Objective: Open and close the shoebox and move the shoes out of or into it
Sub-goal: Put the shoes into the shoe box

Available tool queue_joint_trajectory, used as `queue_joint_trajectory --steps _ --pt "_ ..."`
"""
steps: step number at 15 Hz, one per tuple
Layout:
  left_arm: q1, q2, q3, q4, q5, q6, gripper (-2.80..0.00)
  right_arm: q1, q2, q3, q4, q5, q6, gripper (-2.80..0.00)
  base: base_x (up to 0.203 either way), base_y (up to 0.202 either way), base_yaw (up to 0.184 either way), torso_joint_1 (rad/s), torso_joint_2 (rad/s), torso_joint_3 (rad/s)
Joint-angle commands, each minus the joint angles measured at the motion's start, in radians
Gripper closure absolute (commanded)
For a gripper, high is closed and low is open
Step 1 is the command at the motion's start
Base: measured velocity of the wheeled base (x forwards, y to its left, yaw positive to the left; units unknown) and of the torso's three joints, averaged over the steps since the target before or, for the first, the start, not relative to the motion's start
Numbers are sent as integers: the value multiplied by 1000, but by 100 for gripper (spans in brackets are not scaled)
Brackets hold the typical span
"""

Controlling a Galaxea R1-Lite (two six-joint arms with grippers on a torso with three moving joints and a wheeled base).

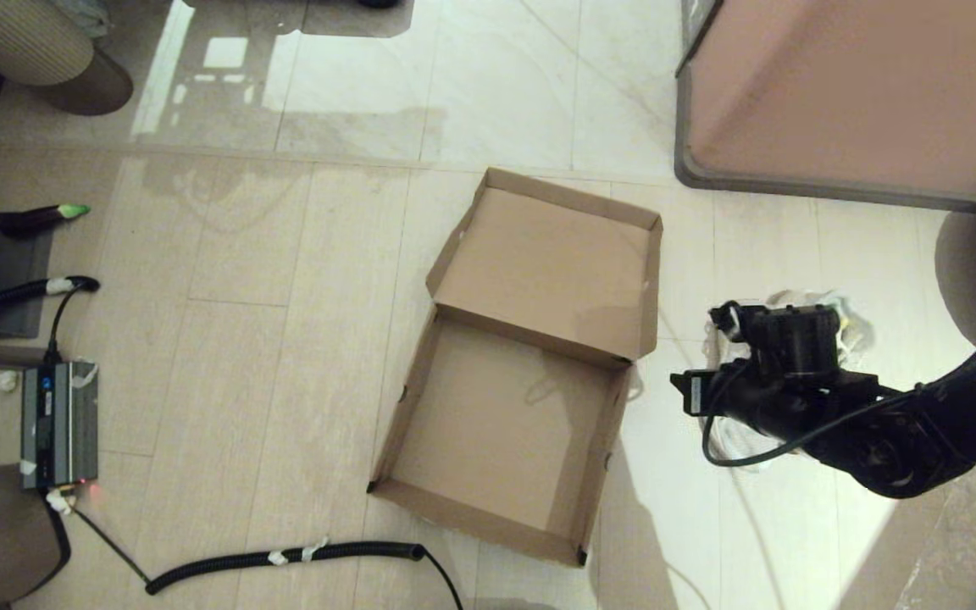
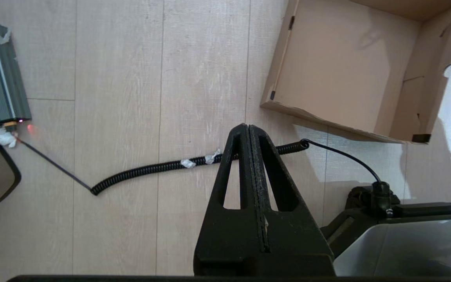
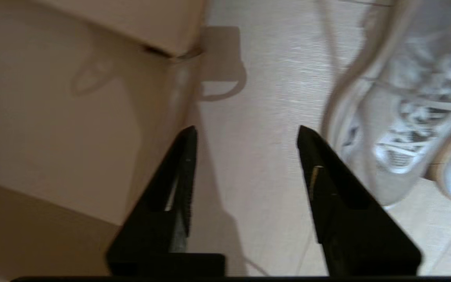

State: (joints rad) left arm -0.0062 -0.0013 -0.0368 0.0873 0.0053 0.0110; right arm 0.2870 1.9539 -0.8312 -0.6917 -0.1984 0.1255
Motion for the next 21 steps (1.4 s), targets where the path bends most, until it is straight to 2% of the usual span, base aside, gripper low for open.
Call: queue_joint_trajectory --steps 1,5,10,14,19,21 --pt "0 0 2 0 1 0 0 74 69 -17 -6 -32 8 0 0 0 0 0 0 0" --pt "-1 0 0 0 1 0 0 178 114 -45 -5 -75 65 0 0 0 0 0 0 0" --pt "0 0 0 0 1 0 0 344 146 -9 1 -75 67 0 0 0 0 0 0 0" --pt "0 -2 0 0 1 0 0 376 198 29 1 -78 72 0 0 0 0 0 0 0" --pt "0 -1 0 0 1 0 0 377 276 31 -9 -99 71 0 0 0 0 0 0 0" --pt "0 -2 0 0 1 0 0 377 323 27 -64 -118 71 0 0 0 0 0 0 0"
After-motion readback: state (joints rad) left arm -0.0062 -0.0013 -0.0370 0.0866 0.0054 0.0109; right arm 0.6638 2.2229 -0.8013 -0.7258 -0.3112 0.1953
